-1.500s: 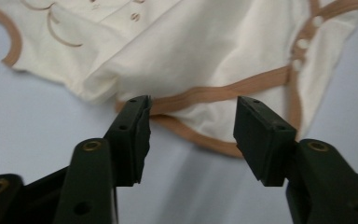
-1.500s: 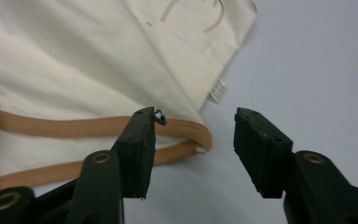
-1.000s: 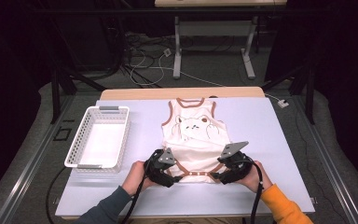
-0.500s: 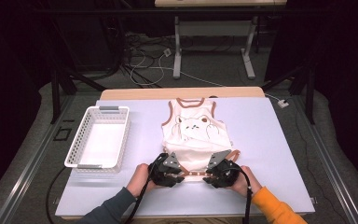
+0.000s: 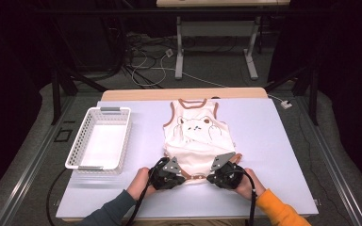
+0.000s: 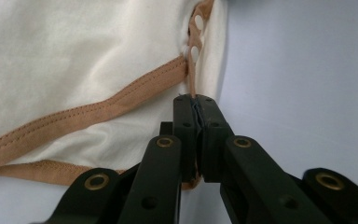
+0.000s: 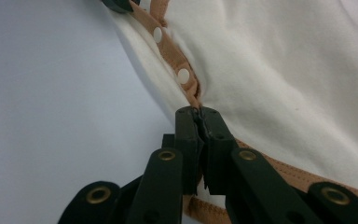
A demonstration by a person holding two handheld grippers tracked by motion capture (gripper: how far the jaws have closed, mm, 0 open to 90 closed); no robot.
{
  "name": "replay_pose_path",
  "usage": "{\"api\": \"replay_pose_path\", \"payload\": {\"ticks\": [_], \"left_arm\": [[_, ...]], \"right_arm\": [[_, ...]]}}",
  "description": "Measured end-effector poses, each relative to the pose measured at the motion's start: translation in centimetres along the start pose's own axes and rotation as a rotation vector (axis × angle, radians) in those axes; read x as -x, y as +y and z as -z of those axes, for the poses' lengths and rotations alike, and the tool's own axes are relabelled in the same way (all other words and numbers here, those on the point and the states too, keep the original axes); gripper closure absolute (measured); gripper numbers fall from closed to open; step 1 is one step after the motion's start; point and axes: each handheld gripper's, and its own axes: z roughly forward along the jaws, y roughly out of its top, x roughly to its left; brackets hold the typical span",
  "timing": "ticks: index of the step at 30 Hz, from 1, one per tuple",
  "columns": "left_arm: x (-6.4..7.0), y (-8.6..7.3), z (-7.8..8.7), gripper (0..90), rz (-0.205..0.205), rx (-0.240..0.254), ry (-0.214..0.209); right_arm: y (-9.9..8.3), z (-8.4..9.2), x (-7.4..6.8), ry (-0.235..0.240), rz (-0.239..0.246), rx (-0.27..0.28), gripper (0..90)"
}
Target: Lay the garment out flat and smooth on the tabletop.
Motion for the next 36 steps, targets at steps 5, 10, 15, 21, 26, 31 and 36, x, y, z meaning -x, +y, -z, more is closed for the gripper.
{"api": "replay_pose_path", "payload": {"ticks": [5,10,15,21,26,31,36], "left_arm": [[1.3,-0.5,0.4,87.8,-0.015,-0.011,-0.019],[1.9,-1.0,0.8,87.8,-0.018,-0.016,-0.025],[2.2,-1.3,1.1,87.8,-0.014,-0.018,-0.037],[2.5,-1.7,1.3,87.8,-0.018,-0.018,-0.052],[2.7,-2.0,1.6,87.7,-0.027,-0.025,-0.07],[2.9,-2.3,1.8,87.7,-0.026,-0.026,-0.083],[3.2,-2.8,2.1,87.7,-0.036,-0.025,-0.091]], "right_arm": [[0.0,0.0,-0.9,0.028,0.03,-0.007,87.0],[-0.1,0.1,-1.7,0.045,0.038,-0.003,87.1],[-0.2,0.2,-2.1,0.076,0.034,-0.002,87.6],[-0.3,0.3,-2.5,0.109,0.044,-0.015,87.8],[-0.4,0.3,-2.9,0.142,0.044,-0.006,87.9],[-0.4,0.2,-3.1,0.155,0.043,-0.012,87.9],[-0.3,0.1,-3.5,0.18,0.059,-0.01,87.9]]}}
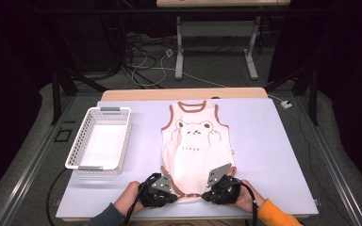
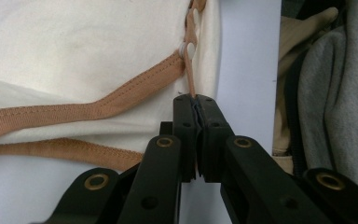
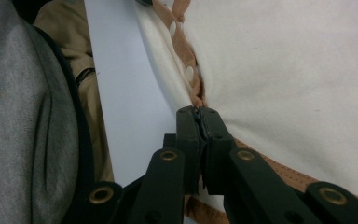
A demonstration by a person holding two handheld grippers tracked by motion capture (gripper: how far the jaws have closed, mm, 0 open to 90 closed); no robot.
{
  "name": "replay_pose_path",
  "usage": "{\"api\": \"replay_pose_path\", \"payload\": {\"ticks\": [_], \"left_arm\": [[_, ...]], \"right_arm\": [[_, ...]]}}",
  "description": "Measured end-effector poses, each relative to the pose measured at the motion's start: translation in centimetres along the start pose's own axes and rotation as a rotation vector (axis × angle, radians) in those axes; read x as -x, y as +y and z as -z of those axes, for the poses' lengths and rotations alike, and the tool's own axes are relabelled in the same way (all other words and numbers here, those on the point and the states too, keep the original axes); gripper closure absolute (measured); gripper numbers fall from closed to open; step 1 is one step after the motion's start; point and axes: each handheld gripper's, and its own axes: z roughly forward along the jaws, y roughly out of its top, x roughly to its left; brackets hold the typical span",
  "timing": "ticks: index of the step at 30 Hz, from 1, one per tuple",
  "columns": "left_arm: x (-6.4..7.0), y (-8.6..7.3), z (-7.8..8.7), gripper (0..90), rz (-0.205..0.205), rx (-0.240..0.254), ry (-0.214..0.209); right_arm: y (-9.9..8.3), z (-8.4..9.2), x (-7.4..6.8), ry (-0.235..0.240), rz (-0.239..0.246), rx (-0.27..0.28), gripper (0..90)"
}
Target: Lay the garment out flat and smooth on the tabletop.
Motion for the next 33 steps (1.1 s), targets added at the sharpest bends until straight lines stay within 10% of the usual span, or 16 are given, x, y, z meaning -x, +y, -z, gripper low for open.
{"api": "replay_pose_path", "payload": {"ticks": [18,33], "left_arm": [[0.85,-0.94,0.65,87.7,0.005,-0.018,-0.042],[0.81,-0.71,0.37,72.9,0.011,0.005,0.009]], "right_arm": [[0.32,-0.36,-0.83,0.042,0.011,-0.008,87.6],[0.28,-0.39,-0.92,0.048,0.006,-0.008,87.7]]}}
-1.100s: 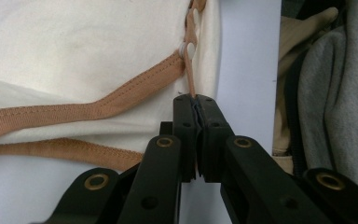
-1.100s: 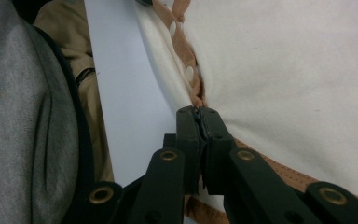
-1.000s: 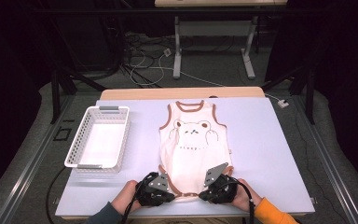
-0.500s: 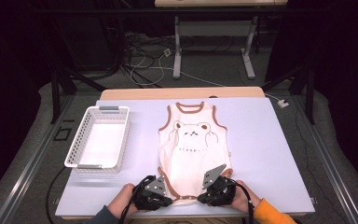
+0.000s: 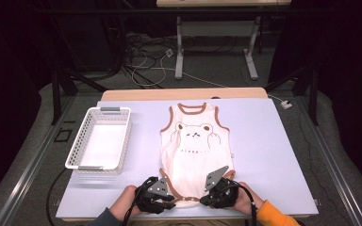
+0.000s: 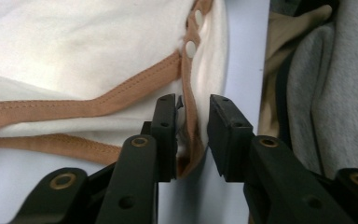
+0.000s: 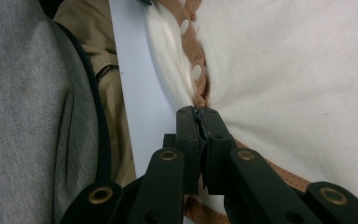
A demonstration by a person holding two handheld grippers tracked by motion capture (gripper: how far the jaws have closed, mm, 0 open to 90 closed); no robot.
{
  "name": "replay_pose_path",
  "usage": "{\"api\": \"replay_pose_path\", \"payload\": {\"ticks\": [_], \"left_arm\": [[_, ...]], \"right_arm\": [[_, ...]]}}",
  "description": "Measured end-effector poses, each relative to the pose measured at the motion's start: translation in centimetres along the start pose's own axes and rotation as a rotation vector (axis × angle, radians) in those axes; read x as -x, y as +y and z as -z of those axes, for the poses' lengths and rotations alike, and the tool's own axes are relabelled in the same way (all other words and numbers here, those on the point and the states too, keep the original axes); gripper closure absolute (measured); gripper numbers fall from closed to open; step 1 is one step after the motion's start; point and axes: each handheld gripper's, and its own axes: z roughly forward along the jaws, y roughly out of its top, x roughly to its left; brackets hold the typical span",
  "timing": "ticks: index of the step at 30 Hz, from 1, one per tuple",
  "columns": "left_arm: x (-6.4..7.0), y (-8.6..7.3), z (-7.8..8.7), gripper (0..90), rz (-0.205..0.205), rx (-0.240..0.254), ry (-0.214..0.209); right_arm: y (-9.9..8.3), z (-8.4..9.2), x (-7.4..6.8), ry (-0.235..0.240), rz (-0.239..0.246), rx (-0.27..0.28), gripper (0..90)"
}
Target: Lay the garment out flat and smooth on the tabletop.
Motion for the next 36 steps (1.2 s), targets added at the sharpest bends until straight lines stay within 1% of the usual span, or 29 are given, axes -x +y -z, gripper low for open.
{"api": "replay_pose_path", "payload": {"ticks": [2,4,5,7,10,12,14,16,17,18,19,20,21,22,23,24,25,26,27,28,29,30,31,33,34,35,36], "left_arm": [[0.1,0.0,-0.2,78.4,0.009,0.012,0.021],[0.1,0.1,-0.3,85.8,0.006,0.011,0.013],[0.1,0.2,-0.3,87.7,0.001,0.005,0.018],[0.2,0.2,-0.3,88.6,0.002,0.005,0.021],[0.2,0.1,-0.2,89.0,0.01,0.008,0.005],[0.4,0.1,-0.1,89.0,-0.007,0.001,-0.017],[0.5,0.1,-0.1,89.0,-0.002,-0.001,-0.022],[0.6,0.1,-0.1,88.8,-0.015,-0.005,-0.022],[0.6,0.1,0.0,88.6,-0.014,-0.005,-0.025],[0.5,0.1,0.0,88.1,-0.015,-0.002,-0.021],[0.5,0.1,0.1,87.3,-0.011,0.002,-0.026],[0.4,0.1,0.2,82.9,-0.01,0.011,-0.023],[0.3,0.2,0.4,76.0,-0.01,0.013,-0.023],[0.3,0.2,0.6,70.3,-0.005,0.029,-0.019],[0.1,0.3,0.8,64.4,0.006,0.043,-0.017],[0.0,0.3,1.0,59.4,0.016,0.05,-0.015],[-0.2,0.3,1.1,57.1,0.018,0.054,-0.014],[-0.3,0.3,1.2,53.2,0.04,0.064,-0.005],[-0.5,0.3,1.4,47.7,0.05,0.061,0.001],[-0.7,0.2,1.5,45.6,0.063,0.083,0.007],[-0.8,0.2,1.6,43.3,0.08,0.099,0.018],[-1.0,0.1,1.8,40.0,0.091,0.103,0.021],[-1.2,0.1,1.9,37.9,0.095,0.108,0.03],[-1.5,0.0,2.2,35.0,0.116,0.132,0.052],[-1.7,0.0,2.4,33.9,0.119,0.127,0.056],[-1.9,-0.1,2.5,32.8,0.125,0.136,0.07],[-2.1,-0.2,2.7,32.5,0.134,0.138,0.08]], "right_arm": [[0.0,0.0,0.0,0.001,0.001,-0.002,87.8],[0.0,0.0,0.0,0.001,0.005,-0.003,87.9],[0.0,0.0,0.0,0.002,0.004,-0.004,87.9],[0.0,0.0,0.0,0.003,0.009,0.0,87.9],[0.0,0.0,0.0,0.01,0.016,-0.006,87.9],[0.0,0.1,-0.1,0.018,0.022,-0.009,87.9],[0.0,0.0,-0.2,0.031,0.023,-0.014,87.9],[0.0,0.0,-0.2,0.031,0.031,-0.012,87.7],[0.0,0.0,-0.2,0.035,0.032,-0.011,87.5],[0.0,0.1,-0.2,0.039,0.032,-0.014,86.1],[0.0,0.1,-0.1,0.041,0.027,-0.013,81.4],[0.0,0.1,-0.1,0.038,0.024,-0.001,75.0],[0.0,0.3,0.1,0.042,0.024,-0.005,69.3],[0.0,0.5,0.2,0.037,0.007,0.015,63.0],[0.0,0.8,0.4,0.044,0.01,0.026,56.4],[0.0,1.0,0.6,0.035,-0.001,0.039,49.4],[0.0,1.3,0.7,0.034,-0.01,0.059,44.5],[-0.1,1.7,0.9,0.041,-0.008,0.078,40.0],[-0.1,2.0,1.2,0.034,-0.007,0.101,32.8],[-0.2,2.3,1.3,0.026,-0.002,0.116,29.0],[-0.3,2.6,1.5,0.014,-0.011,0.138,26.4],[-0.3,3.0,1.7,-0.001,-0.023,0.151,23.9],[-0.4,3.2,2.0,-0.022,-0.027,0.172,21.8],[-0.7,3.7,2.4,-0.062,-0.049,0.195,18.0],[-0.8,3.9,2.7,-0.085,-0.052,0.216,17.0],[-1.0,4.1,3.0,-0.104,-0.062,0.219,16.2],[-1.1,4.3,3.3,-0.131,-0.061,0.218,15.4]]}}
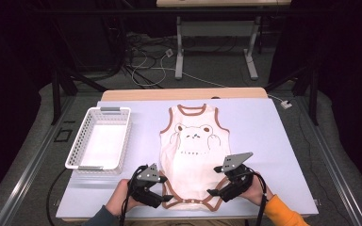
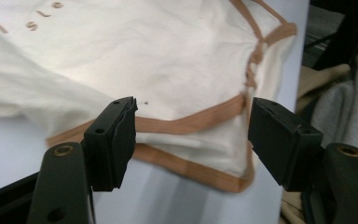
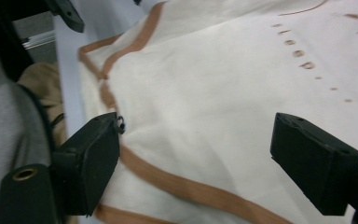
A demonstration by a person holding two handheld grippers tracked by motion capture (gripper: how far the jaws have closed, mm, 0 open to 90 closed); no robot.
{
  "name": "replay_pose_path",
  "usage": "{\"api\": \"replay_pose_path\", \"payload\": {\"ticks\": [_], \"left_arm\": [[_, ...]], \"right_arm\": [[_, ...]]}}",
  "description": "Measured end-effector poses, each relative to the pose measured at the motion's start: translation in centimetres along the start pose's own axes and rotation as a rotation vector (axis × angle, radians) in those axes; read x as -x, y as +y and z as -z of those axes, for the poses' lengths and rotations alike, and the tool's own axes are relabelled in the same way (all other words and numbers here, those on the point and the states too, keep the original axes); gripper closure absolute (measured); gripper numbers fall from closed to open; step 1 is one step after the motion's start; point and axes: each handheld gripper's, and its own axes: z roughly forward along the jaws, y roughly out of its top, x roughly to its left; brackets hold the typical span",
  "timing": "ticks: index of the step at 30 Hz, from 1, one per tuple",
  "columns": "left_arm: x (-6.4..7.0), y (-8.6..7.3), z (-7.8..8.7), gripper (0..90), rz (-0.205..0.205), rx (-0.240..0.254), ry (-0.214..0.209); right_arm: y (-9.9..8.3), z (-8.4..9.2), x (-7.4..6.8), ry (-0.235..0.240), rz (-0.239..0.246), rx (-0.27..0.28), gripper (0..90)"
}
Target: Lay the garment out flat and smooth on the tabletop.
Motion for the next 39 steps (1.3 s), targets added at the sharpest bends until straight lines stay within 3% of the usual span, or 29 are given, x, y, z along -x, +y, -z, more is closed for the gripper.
{"api": "replay_pose_path", "payload": {"ticks": [3,6,17,21,26,39], "left_arm": [[-0.5,-0.2,0.1,29.3,0.018,-0.011,0.083],[-1.0,-0.4,0.2,24.5,0.029,-0.008,0.126],[-1.9,-0.3,0.6,16.5,0.038,-0.009,0.182],[-2.3,-0.3,0.7,15.7,0.043,-0.011,0.233],[-2.4,-0.3,0.7,15.2,0.057,-0.004,0.247],[-2.9,0.0,0.9,12.3,0.056,0.008,0.282]], "right_arm": [[-0.2,0.3,0.6,-0.051,-0.006,0.016,14.4],[-0.6,0.4,1.3,-0.075,-0.008,0.019,13.0],[-1.1,1.0,2.4,-0.144,-0.027,0.038,9.0],[-1.3,1.1,2.7,-0.171,-0.04,0.049,8.2],[-1.4,1.3,3.1,-0.2,-0.037,0.059,6.6],[-1.9,2.0,4.7,-0.255,-0.091,0.099,2.2]]}}
